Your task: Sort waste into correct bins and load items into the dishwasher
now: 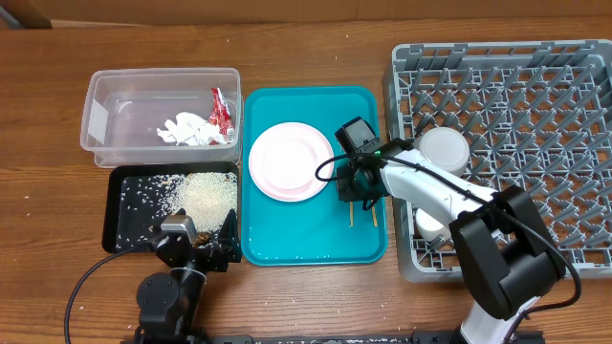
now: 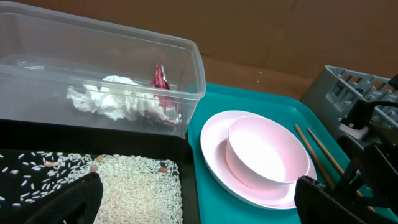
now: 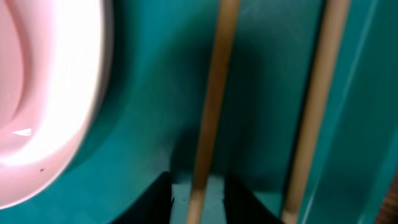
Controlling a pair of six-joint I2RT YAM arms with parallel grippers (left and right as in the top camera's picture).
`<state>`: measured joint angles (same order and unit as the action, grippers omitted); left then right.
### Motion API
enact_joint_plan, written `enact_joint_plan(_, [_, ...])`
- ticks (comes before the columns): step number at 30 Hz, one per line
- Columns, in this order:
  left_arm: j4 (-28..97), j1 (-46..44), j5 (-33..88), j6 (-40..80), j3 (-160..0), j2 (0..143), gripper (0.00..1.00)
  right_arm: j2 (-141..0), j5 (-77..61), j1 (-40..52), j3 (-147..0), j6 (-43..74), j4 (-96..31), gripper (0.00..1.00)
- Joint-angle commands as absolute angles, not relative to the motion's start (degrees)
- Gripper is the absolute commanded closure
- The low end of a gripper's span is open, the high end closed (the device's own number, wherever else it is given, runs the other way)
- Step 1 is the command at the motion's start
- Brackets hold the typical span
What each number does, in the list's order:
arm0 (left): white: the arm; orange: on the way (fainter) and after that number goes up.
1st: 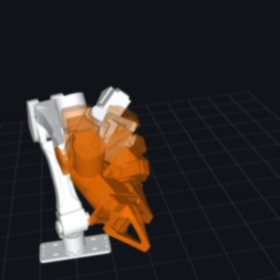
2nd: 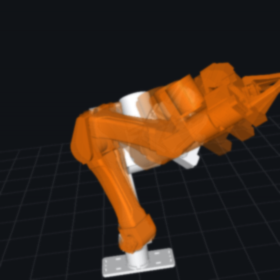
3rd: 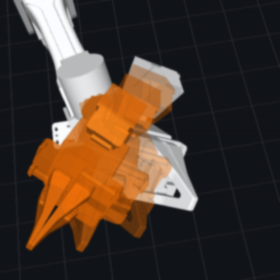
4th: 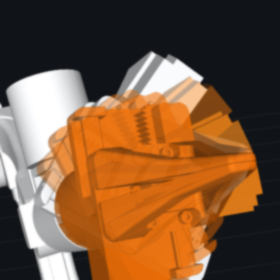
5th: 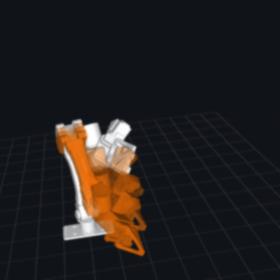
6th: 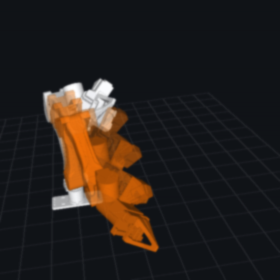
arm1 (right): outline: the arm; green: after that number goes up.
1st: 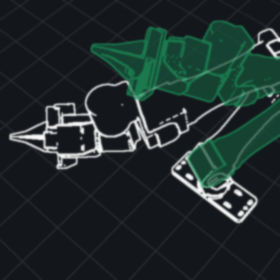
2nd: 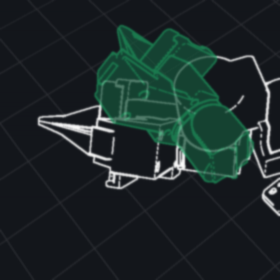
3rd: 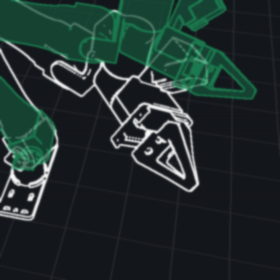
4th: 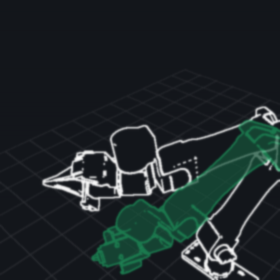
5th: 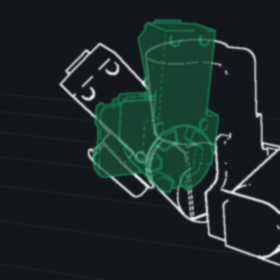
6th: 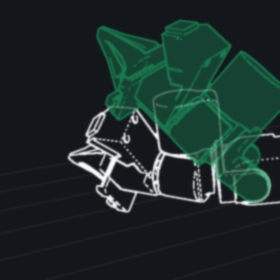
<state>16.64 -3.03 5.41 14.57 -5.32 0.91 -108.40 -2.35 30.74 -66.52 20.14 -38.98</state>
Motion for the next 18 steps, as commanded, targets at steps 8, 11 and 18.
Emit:
enact_joint_plan(8, [16.43, -3.4, 5.78, 14.33, -5.06, 0.25, 0.0, -105.01, -3.68, 29.82, -70.46, 17.67, -44.56, 0.96])
enact_joint_plan(11, [16.43, -3.4, 5.78, 14.33, -5.06, 0.25, 0.0, -100.22, -0.91, 29.56, -73.52, 18.0, -47.51, 0.96])
enact_joint_plan(18, [16.43, -3.4, 5.8, 14.33, -5.06, 0.25, 0.0, -87.85, 6.11, 25.21, -76.25, 17.93, -50.3, 0.96])
